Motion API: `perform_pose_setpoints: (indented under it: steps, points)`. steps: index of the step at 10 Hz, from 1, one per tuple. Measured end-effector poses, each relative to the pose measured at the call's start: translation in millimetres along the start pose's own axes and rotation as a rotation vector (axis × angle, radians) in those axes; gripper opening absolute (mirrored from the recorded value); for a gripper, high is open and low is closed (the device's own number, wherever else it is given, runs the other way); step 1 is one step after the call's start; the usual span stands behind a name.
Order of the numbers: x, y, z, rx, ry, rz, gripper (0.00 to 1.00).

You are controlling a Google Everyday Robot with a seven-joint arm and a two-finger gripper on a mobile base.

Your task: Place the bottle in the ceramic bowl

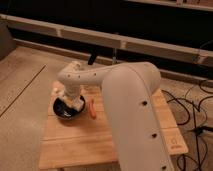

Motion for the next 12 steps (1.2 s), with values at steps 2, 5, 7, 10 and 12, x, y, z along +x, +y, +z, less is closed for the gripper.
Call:
perform_pose_setpoints:
  steps: [2, 5, 7, 10, 12]
  points:
    - [0.2, -0.7, 4.0, -0.020, -0.006, -0.024, 0.45]
    - [2.3, -5.7, 6.6, -0.038, -0.004, -0.038, 0.60]
    - [2.4, -7.9, 6.8, -0.041, -0.004, -0.043, 0.60]
    - [2.4, -9.4, 4.8, -0.037, -0.004, -0.053, 0.60]
    - [2.5, -9.4, 5.0, -0.037, -0.004, -0.053, 0.60]
